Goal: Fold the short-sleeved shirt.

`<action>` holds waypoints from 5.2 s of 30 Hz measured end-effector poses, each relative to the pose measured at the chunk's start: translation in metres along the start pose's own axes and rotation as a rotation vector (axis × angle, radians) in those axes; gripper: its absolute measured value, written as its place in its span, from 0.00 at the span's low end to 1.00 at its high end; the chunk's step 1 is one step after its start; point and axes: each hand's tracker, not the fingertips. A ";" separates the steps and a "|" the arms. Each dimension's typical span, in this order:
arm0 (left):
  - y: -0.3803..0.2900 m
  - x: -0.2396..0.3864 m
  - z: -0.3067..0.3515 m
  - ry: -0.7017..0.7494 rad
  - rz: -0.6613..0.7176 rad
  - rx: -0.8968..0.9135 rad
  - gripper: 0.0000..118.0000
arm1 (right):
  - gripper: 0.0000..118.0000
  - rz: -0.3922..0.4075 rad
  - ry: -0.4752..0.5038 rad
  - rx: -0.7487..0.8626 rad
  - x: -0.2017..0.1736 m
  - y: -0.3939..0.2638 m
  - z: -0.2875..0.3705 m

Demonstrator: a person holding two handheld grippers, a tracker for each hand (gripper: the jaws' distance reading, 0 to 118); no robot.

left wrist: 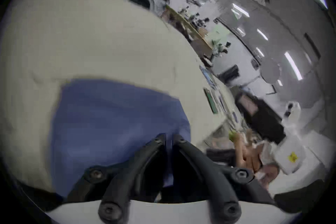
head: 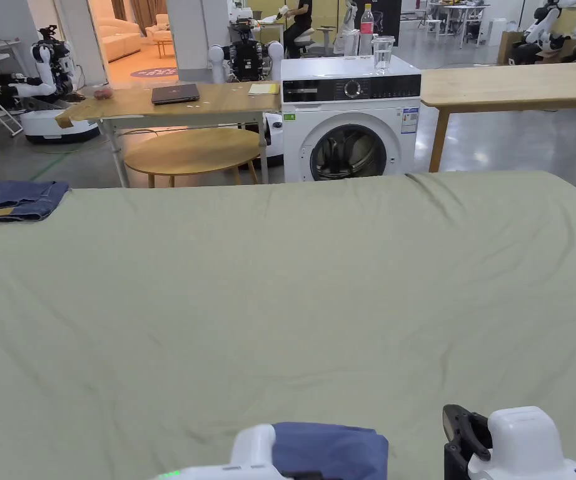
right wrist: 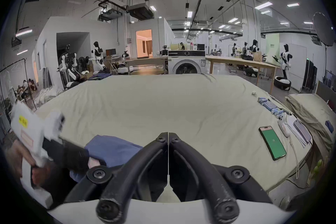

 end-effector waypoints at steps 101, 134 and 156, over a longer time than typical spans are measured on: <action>0.138 0.151 0.237 0.826 -0.644 0.966 0.00 | 0.00 0.103 -0.029 0.407 -0.052 0.224 -0.004; 0.085 0.167 0.213 0.747 -0.680 0.983 1.00 | 0.99 0.097 0.006 0.374 -0.058 0.196 0.016; 0.085 0.161 0.215 0.706 -0.636 0.970 1.00 | 1.00 -0.010 -0.083 0.273 -0.074 0.201 0.013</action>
